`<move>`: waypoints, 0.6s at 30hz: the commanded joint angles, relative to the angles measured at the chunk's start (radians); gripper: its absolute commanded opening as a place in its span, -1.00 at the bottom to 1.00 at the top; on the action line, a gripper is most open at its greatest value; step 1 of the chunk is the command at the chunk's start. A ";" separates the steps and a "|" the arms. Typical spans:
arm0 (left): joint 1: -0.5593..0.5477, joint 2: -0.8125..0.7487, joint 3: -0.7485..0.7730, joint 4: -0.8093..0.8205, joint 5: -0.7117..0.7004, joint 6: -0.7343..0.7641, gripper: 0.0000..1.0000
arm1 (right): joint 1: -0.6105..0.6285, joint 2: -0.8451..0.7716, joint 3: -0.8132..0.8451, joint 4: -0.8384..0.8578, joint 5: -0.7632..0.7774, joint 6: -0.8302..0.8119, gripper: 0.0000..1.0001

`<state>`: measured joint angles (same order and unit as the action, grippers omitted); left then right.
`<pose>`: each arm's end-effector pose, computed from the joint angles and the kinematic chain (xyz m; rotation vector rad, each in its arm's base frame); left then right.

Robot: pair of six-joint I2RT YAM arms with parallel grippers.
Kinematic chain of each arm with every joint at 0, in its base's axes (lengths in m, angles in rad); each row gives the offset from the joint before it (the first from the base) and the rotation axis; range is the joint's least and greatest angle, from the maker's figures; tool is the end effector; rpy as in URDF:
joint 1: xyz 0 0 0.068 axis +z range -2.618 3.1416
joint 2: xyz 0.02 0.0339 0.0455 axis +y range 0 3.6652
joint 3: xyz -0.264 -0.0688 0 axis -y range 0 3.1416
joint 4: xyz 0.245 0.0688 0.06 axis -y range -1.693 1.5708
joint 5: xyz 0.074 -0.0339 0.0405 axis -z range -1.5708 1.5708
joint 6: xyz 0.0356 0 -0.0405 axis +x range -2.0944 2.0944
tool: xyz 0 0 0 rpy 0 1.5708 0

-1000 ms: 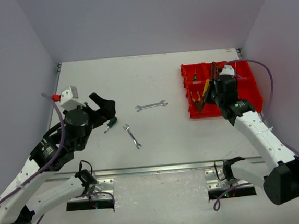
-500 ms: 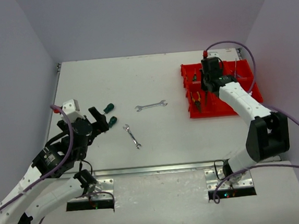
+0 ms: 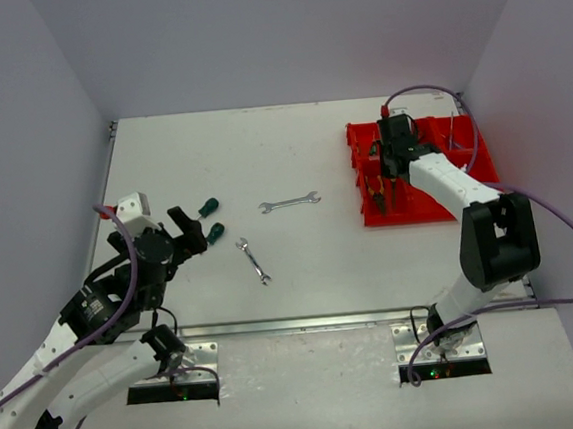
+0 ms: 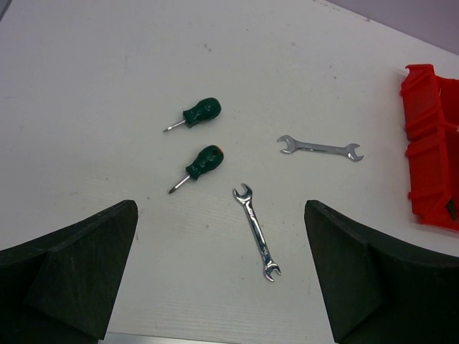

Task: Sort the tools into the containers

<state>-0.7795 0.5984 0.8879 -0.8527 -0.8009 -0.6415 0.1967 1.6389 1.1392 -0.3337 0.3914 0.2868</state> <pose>0.0913 -0.0543 0.3369 -0.3115 1.9273 -0.0735 0.3495 0.0558 0.2330 0.2831 2.3188 -0.2329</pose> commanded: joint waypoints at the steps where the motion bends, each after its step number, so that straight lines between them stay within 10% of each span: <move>1: 0.006 -0.005 -0.004 0.045 0.001 0.016 1.00 | -0.005 -0.013 0.010 0.054 0.014 0.008 -0.60; 9: 0.006 0.011 -0.006 0.047 0.002 0.017 1.00 | 0.005 -0.045 0.052 0.009 -0.031 0.035 0.46; 18: 0.006 0.020 -0.006 0.043 -0.007 0.008 1.00 | 0.093 -0.178 0.084 -0.070 -0.128 0.080 0.98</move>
<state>-0.7795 0.6063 0.8879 -0.8482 -0.8005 -0.6361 0.2381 1.5701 1.1638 -0.3850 0.3231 0.3269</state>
